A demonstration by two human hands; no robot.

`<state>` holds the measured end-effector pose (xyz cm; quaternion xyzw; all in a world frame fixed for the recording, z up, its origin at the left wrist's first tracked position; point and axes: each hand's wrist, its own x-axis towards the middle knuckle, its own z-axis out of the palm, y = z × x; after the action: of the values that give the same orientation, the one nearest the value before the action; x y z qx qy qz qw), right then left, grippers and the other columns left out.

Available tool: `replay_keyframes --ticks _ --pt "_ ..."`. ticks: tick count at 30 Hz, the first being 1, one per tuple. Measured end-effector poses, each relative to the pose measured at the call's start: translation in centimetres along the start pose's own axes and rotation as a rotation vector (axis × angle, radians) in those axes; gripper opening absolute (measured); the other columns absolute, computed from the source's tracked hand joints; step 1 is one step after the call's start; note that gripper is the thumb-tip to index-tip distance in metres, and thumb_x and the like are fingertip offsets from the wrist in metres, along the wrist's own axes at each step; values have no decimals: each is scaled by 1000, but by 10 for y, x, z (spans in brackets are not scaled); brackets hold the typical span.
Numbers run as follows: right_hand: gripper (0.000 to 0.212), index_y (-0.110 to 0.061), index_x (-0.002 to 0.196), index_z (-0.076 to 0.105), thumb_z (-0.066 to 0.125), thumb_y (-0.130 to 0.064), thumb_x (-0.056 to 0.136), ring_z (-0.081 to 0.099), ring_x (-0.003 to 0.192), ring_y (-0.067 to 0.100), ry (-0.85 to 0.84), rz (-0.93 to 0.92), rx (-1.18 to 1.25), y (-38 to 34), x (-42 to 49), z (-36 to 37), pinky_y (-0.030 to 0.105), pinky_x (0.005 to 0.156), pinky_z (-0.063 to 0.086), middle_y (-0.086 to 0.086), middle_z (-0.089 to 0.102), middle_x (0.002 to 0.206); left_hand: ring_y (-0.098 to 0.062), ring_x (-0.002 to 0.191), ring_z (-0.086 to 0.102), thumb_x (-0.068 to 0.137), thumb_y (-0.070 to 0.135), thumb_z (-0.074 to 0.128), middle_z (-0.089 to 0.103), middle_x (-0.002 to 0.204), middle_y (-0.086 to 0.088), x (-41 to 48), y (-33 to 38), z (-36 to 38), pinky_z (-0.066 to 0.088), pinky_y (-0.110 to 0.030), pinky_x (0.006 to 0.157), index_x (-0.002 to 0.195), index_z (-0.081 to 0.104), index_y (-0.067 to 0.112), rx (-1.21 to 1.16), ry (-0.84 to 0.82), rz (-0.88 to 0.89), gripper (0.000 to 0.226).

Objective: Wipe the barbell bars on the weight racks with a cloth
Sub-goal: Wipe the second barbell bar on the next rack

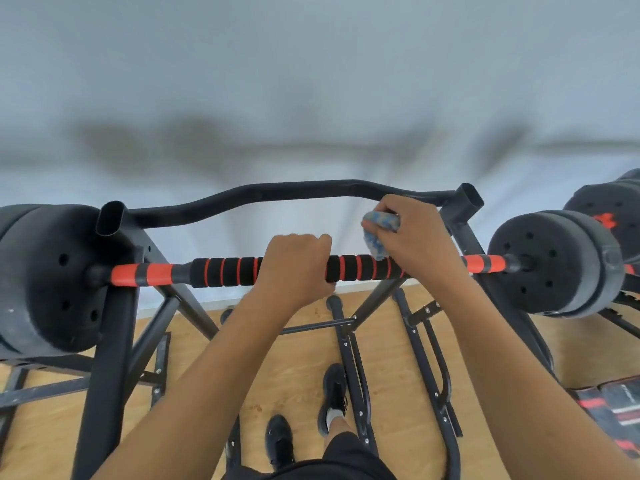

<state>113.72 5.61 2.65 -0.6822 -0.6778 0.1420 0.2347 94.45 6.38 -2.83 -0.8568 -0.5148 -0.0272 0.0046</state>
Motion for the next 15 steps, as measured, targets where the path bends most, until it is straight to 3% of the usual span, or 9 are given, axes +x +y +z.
replay_keyframes --ticks 3,6,8,10,15 --pt "15 -26 89 64 67 -40 92 57 66 10 -68 38 74 3 -16 -5 23 62 45 -9 64 75 -13 69 58 85 70 67 59 79 7 26 -6 -15 40 -29 66 98 56 22 26 -268 54 51" --pt "9 -26 90 66 68 -34 93 58 71 6 -151 -14 51 -3 -27 7 20 69 49 -12 63 78 -13 61 68 83 60 73 69 74 6 34 -10 -7 48 -27 60 100 65 21 -252 -546 -61 43" --pt "3 -22 90 68 70 -24 91 60 77 9 -173 -67 28 -6 -29 21 32 77 55 -11 63 82 -11 54 70 82 52 73 71 65 6 32 -9 -4 55 -27 61 89 67 22 -277 -532 -79 31" --pt "9 -22 85 64 73 -24 85 58 75 14 -119 -105 -44 -6 -30 35 38 71 54 -10 60 81 -12 56 69 81 48 70 70 63 4 29 -5 -3 59 -30 65 81 65 23 -223 -449 -77 25" --pt "14 -20 82 58 68 -26 89 55 69 17 5 -112 -187 -7 -19 50 31 58 47 -6 54 80 -12 57 58 86 48 66 62 67 5 19 0 3 45 -27 57 76 56 27 -100 -278 -60 25"
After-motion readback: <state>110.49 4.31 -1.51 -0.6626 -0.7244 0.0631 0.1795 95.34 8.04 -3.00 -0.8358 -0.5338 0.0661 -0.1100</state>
